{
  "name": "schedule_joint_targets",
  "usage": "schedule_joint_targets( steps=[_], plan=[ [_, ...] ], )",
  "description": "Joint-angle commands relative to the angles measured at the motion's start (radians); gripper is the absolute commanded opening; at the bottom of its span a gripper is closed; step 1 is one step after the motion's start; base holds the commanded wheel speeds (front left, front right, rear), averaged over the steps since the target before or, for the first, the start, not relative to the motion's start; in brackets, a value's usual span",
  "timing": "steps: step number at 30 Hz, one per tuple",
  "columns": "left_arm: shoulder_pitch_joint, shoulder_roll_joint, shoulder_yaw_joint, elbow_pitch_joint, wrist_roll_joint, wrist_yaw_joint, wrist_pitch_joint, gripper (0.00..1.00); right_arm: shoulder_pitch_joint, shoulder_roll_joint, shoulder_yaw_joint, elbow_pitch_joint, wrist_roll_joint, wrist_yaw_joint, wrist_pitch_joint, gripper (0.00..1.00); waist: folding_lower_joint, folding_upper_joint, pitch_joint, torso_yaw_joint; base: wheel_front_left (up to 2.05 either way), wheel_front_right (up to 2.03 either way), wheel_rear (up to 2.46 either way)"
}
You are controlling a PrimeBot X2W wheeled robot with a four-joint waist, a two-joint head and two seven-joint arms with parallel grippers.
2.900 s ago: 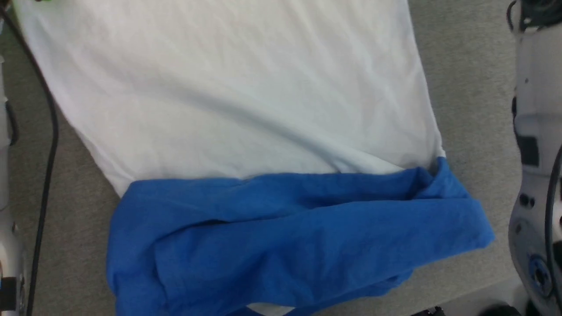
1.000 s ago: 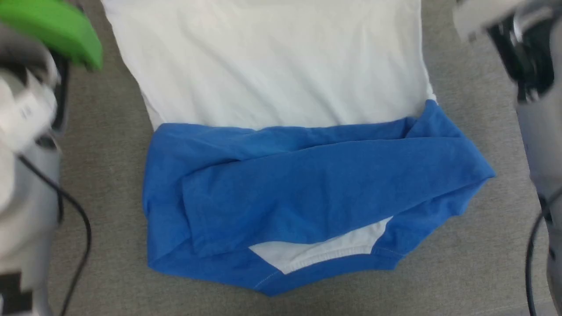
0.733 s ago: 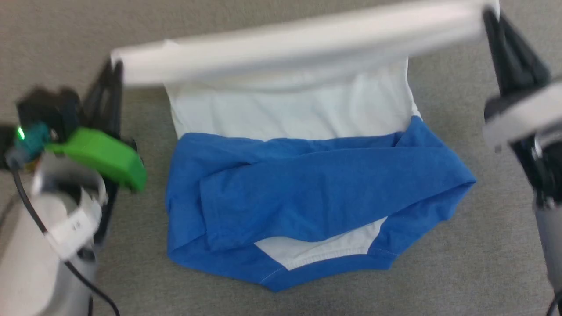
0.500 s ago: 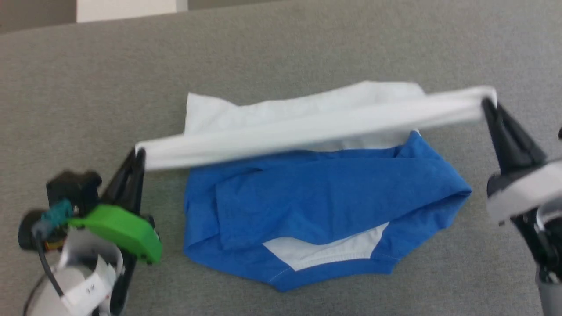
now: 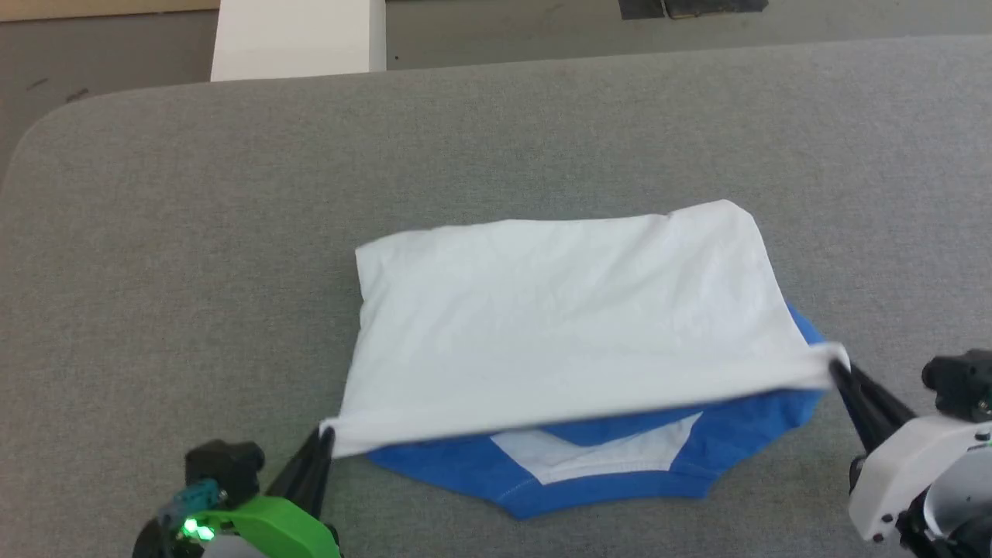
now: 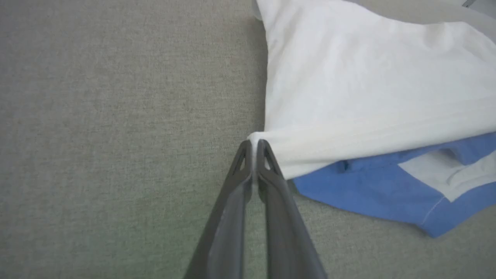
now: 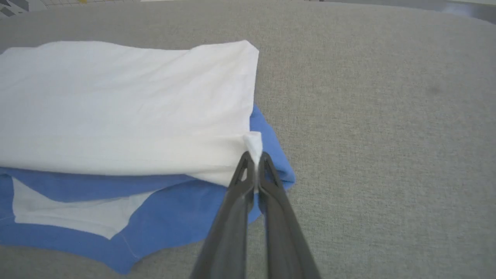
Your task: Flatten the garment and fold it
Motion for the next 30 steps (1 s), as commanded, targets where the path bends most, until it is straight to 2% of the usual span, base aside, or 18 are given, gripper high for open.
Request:
schedule_joint_targets(
  steps=[1,9,10,11,19,26,30],
  plan=[
    [0.017,0.003,-0.002,0.023,-0.007,-0.008,-0.002,0.0,0.018,0.005,-0.009,0.015,-0.01,-0.002,0.014,0.0,0.0002,0.0,-0.006,0.004,0.0,0.0,0.0],
    [0.01,-0.019,-0.054,0.17,-0.008,-0.052,-0.031,0.0,0.051,0.035,0.009,0.125,-0.046,-0.002,0.052,0.0,0.0002,0.0,-0.015,0.0,0.0,0.0,0.0],
    [0.002,-0.023,-0.058,0.186,-0.006,-0.057,-0.041,0.48,0.048,0.041,0.017,0.138,-0.043,-0.002,0.048,0.22,0.0002,0.0,-0.017,0.0,0.0,0.0,0.0],
    [-0.005,-0.025,-0.059,0.198,-0.004,-0.06,-0.05,1.0,0.047,0.045,0.022,0.146,-0.037,-0.002,0.049,1.0,0.0002,0.0,-0.02,-0.001,0.0,0.0,0.0],
    [-0.01,-0.037,-0.046,0.237,-0.001,-0.053,-0.124,1.0,0.077,0.076,-0.018,0.153,-0.005,-0.002,0.047,1.0,0.0002,0.0,-0.073,0.008,0.0,0.0,0.0],
    [-0.037,-0.058,0.01,0.213,0.029,-0.016,-0.31,1.0,0.074,0.145,-0.093,0.071,0.03,-0.002,-0.061,1.0,0.0002,0.0,-0.105,0.023,0.0,0.0,0.0],
    [-0.108,-0.088,0.037,0.221,0.058,0.0,-0.38,1.0,0.038,0.165,-0.117,0.082,0.015,-0.002,-0.105,1.0,0.0002,0.0,-0.104,0.036,0.0,0.0,0.0]
  ],
)
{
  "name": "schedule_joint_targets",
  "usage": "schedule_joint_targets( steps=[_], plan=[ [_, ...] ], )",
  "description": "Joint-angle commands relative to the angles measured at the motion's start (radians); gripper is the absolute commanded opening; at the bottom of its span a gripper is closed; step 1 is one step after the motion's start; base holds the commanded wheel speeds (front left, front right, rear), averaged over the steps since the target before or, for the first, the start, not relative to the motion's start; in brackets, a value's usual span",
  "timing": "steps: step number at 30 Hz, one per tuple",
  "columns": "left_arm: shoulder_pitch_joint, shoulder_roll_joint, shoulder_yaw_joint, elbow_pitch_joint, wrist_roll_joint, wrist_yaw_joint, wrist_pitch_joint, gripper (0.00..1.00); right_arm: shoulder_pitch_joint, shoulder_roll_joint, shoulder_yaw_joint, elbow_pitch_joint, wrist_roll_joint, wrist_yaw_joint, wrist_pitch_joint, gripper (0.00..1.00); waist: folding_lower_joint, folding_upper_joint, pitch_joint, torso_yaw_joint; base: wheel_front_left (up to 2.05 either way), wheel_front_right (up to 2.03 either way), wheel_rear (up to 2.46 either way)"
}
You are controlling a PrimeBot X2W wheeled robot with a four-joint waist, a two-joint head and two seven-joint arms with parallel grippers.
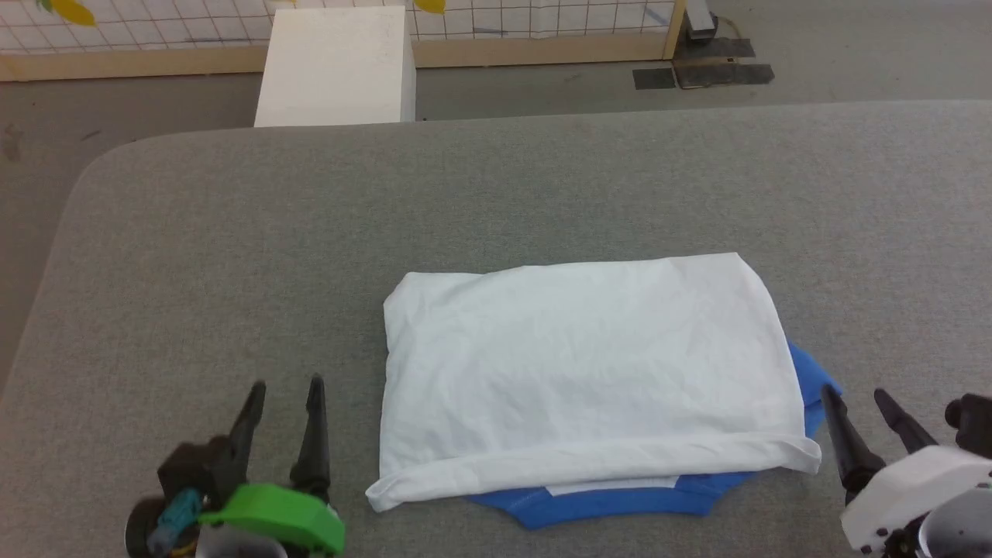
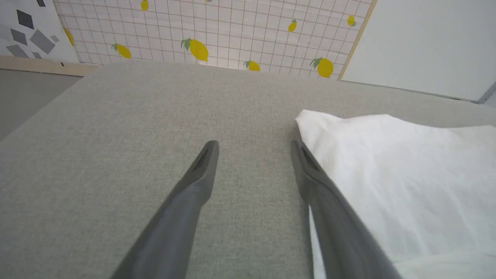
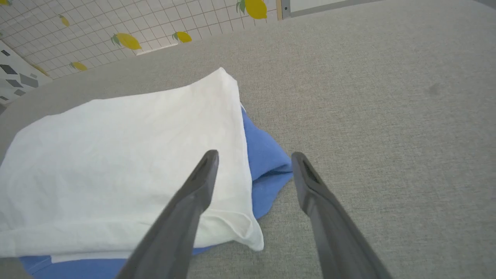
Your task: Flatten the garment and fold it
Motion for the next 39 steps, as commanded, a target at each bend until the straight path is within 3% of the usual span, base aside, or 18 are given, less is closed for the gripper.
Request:
schedule_joint_targets(
  steps=[1,12,21,29,30,31,32,39],
  plan=[
    [-0.045,-0.009,0.01,0.005,0.03,0.006,-0.015,1.0,-0.035,0.011,-0.006,0.012,-0.01,-0.002,-0.009,1.0,0.0001,0.0,-0.001,0.007,0.0,0.0,0.0],
    [-0.201,-0.089,0.115,0.017,0.176,-0.016,-0.026,1.0,-0.23,0.053,-0.063,0.214,-0.078,-0.002,0.112,1.0,0.0001,0.0,0.016,0.015,0.0,0.0,0.0],
    [-0.221,-0.133,0.169,0.036,0.24,-0.065,-0.026,1.0,-0.355,0.049,-0.04,0.402,-0.133,-0.002,0.256,1.0,0.0001,0.0,0.045,0.011,0.0,0.0,0.0],
    [-0.214,-0.161,0.195,0.042,0.263,-0.095,-0.026,1.0,-0.385,0.045,-0.022,0.486,-0.142,-0.002,0.388,1.0,0.0001,0.0,0.064,0.017,0.0,0.0,0.0],
    [-0.215,-0.164,0.198,0.043,0.266,-0.099,-0.027,1.0,-0.384,0.046,-0.019,0.491,-0.129,-0.002,0.408,0.47,0.0001,0.0,0.065,0.018,0.0,0.0,0.0],
    [-0.214,-0.166,0.201,0.043,0.268,-0.101,-0.027,1.0,-0.383,0.047,-0.015,0.491,-0.118,-0.002,0.416,0.28,0.0001,0.0,0.065,0.019,0.0,0.0,0.0],
    [-0.214,-0.168,0.205,0.044,0.271,-0.103,-0.027,1.0,-0.383,0.048,-0.013,0.486,-0.107,-0.002,0.415,0.0,0.0001,0.0,0.066,0.019,0.0,0.0,0.0],
    [-0.213,-0.18,0.225,0.048,0.284,-0.118,-0.027,1.0,-0.366,0.047,-0.036,0.45,-0.082,-0.002,0.366,0.0,0.0001,0.0,0.061,0.019,0.0,0.0,0.0]
  ],
)
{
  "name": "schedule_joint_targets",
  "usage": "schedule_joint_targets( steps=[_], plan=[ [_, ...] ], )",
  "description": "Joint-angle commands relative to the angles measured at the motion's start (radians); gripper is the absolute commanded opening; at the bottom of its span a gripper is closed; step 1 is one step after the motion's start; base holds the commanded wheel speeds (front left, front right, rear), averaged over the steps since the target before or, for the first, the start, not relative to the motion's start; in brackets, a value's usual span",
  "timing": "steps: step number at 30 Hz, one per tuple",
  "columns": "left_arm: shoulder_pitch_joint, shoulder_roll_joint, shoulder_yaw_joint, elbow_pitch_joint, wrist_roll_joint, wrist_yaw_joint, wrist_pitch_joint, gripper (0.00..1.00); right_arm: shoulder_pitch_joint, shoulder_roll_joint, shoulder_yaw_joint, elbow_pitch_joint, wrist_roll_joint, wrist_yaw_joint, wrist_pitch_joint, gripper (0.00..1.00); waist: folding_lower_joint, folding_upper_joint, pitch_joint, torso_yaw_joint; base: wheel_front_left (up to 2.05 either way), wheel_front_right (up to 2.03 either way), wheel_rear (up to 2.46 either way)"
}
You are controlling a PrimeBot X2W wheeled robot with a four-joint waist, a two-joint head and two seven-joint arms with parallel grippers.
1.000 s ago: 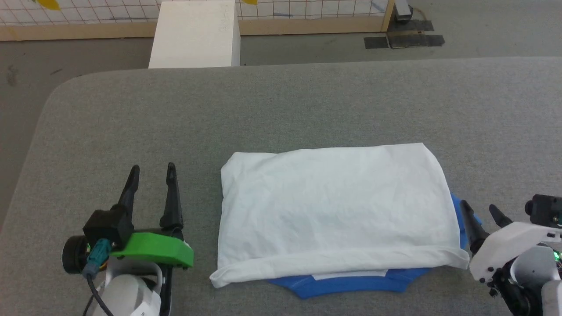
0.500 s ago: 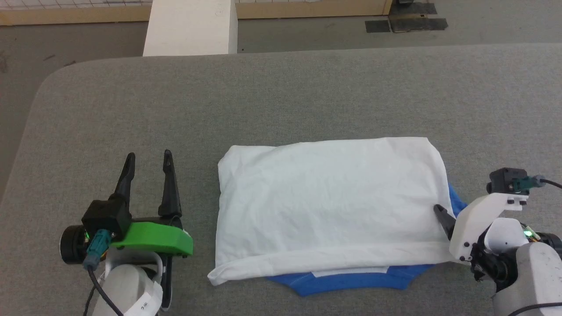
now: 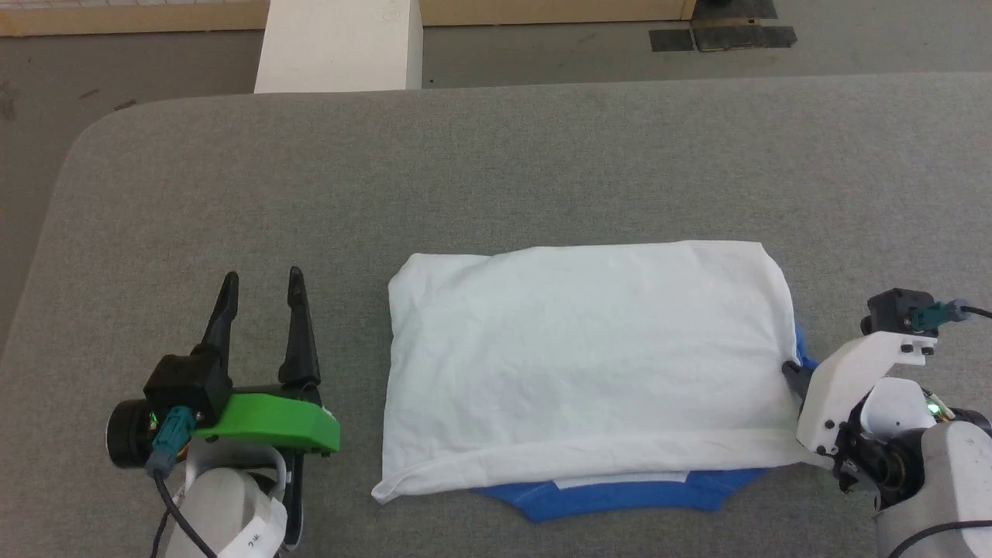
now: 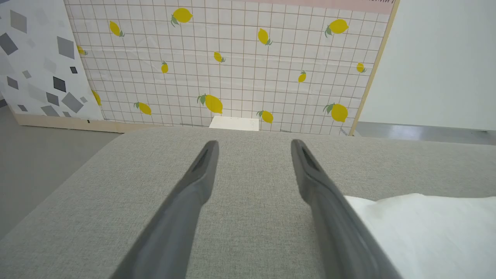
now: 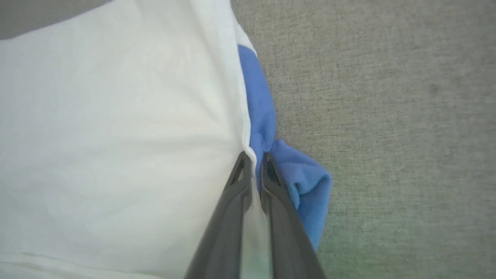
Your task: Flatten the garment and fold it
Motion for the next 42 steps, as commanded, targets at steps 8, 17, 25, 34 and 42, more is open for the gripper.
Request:
schedule_joint_targets(
  steps=[8,17,25,34,42],
  plan=[
    [0.0,-0.015,0.018,0.004,0.015,-0.022,-0.005,1.0,0.071,-0.026,-0.138,-0.074,-0.088,-0.001,-0.072,0.0,0.0,0.0,-0.006,-0.003,0.0,0.0,0.0],
    [0.005,-0.022,0.023,0.01,0.023,-0.034,-0.005,1.0,0.106,-0.031,-0.266,-0.146,-0.195,-0.001,-0.126,0.0,0.0,0.0,-0.015,-0.002,0.0,0.0,0.0],
    [0.014,-0.025,0.024,0.015,0.028,-0.043,-0.005,1.0,0.165,-0.004,-0.107,-0.389,-0.115,-0.001,-0.071,0.0,0.0,0.0,-0.031,0.005,0.0,0.0,0.0],
    [0.006,-0.027,0.022,0.023,0.03,-0.05,-0.005,1.0,0.192,-0.015,0.275,-0.619,-0.072,-0.001,0.06,0.0,0.0,0.0,-0.034,0.022,0.0,0.0,0.0],
    [-0.012,-0.028,0.013,0.016,0.028,-0.053,-0.005,1.0,0.067,0.005,0.523,-0.444,-0.088,-0.001,0.009,0.0,0.0,0.0,-0.001,0.053,0.0,0.0,0.0]
  ],
)
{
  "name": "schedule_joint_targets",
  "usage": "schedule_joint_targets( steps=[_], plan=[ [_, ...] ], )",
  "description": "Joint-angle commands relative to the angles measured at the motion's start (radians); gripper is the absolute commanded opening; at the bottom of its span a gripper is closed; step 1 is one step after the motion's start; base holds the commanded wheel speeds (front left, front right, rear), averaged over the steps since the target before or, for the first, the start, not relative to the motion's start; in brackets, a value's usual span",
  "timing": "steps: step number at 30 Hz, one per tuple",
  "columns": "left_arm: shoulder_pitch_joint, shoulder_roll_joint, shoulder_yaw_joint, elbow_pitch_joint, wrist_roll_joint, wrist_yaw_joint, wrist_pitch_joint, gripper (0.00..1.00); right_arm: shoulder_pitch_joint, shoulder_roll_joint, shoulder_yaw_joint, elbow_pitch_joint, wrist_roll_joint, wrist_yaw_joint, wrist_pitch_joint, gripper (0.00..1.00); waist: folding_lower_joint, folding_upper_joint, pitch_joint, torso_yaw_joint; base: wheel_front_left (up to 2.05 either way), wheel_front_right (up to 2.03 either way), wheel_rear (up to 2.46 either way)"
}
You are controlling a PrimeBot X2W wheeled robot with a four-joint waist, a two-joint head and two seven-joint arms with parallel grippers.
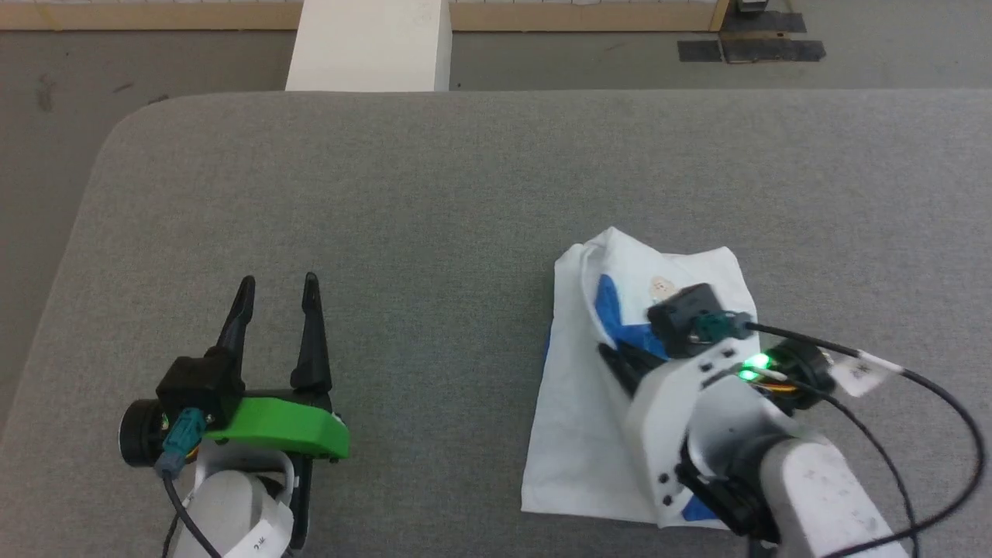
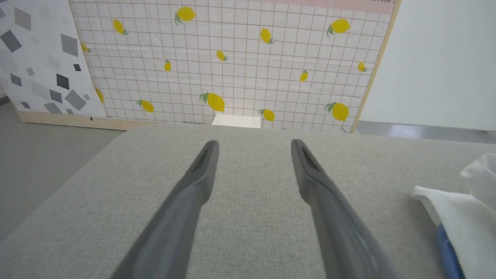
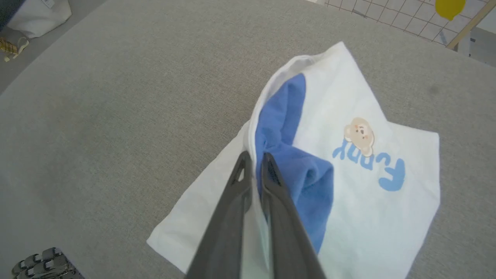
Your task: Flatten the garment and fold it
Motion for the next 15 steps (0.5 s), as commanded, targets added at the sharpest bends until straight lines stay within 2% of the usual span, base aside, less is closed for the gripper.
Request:
schedule_joint_targets(
  steps=[1,6,7,8,11,15],
  plan=[
    [-0.016,-0.004,-0.003,-0.003,0.007,-0.003,-0.005,1.0,-0.034,0.009,0.023,0.04,0.001,-0.002,-0.021,0.0,0.0,0.0,0.017,0.015,0.0,0.0,0.0],
    [-0.03,-0.005,-0.013,-0.004,0.004,-0.003,-0.005,1.0,-0.104,0.019,0.075,0.215,0.025,-0.002,-0.067,0.0,0.0,0.0,0.039,0.036,0.0,0.0,0.0],
    [-0.032,-0.005,-0.015,-0.005,0.002,-0.002,-0.005,1.0,-0.114,0.019,0.083,0.236,0.034,-0.002,-0.075,0.39,0.0,0.0,0.041,0.039,0.0,0.0,0.0],
    [-0.033,-0.005,-0.017,-0.005,0.001,-0.001,-0.005,1.0,-0.122,0.02,0.091,0.251,0.044,-0.002,-0.084,1.0,0.0,0.0,0.043,0.041,0.0,0.0,0.0],
    [-0.029,-0.005,-0.016,-0.008,-0.002,0.004,-0.005,1.0,-0.134,0.02,0.108,0.246,0.14,-0.002,-0.134,1.0,0.0,0.0,0.043,0.039,0.0,0.0,0.0],
    [-0.017,-0.005,-0.012,-0.008,-0.001,0.01,-0.005,1.0,-0.133,0.02,0.098,0.169,0.261,-0.002,-0.236,1.0,0.0,0.0,0.034,0.027,0.0,0.0,0.0]
  ],
)
